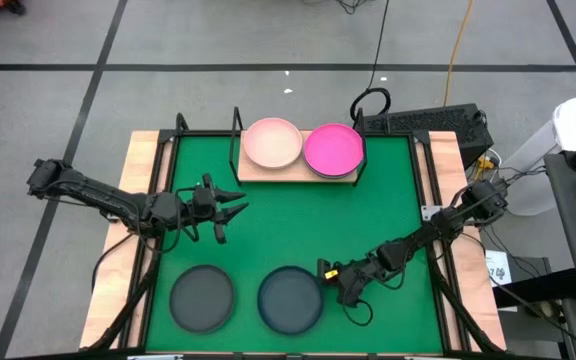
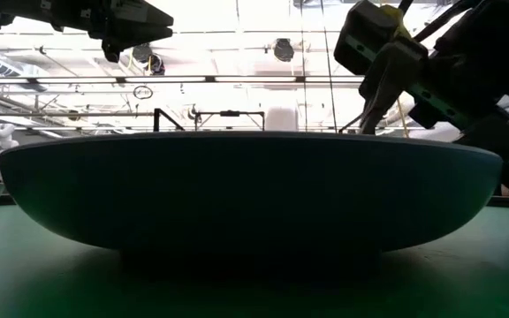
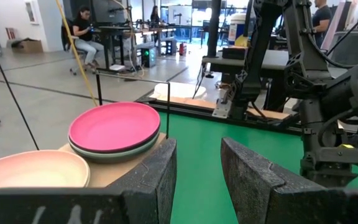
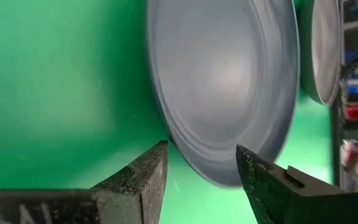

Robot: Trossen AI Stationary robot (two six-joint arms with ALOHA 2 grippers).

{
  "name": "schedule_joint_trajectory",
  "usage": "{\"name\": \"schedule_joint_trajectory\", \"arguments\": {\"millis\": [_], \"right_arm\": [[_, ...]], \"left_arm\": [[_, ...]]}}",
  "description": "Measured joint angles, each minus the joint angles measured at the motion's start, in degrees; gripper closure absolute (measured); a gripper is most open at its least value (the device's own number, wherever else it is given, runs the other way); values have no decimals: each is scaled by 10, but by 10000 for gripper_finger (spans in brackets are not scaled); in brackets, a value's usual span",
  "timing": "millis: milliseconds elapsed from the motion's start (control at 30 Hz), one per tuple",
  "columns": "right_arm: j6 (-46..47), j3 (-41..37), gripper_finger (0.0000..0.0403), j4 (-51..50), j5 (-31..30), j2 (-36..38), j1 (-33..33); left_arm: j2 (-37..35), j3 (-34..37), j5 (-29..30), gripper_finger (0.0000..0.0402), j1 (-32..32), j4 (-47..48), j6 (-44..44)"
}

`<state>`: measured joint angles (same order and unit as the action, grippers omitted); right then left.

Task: Place and stack plates onto a shelf
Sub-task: Stack the dark blue plate on top of the peach plate on the shelf

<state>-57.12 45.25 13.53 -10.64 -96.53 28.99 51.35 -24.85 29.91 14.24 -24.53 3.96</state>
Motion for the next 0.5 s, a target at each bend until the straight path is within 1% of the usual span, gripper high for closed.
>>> {"name": "schedule_joint_trajectory", "arguments": {"millis": [133,267,333,433,500], "right_arm": [[9,0,232,21,33,-14,0],[5,0,232,64,34,-56,1],[-4,1,239,79,31,-72,2],[-8,2,270,85,21,-80,2],[-4,1,304,83,19,-77,-1]], "left_arm": [[0,0,0,270,0,0,5],[0,0,0,270,0,0,9],[0,0,0,270,0,1,12],[0,0,0,270,0,9,19],[0,0,0,270,0,15,22]]}}
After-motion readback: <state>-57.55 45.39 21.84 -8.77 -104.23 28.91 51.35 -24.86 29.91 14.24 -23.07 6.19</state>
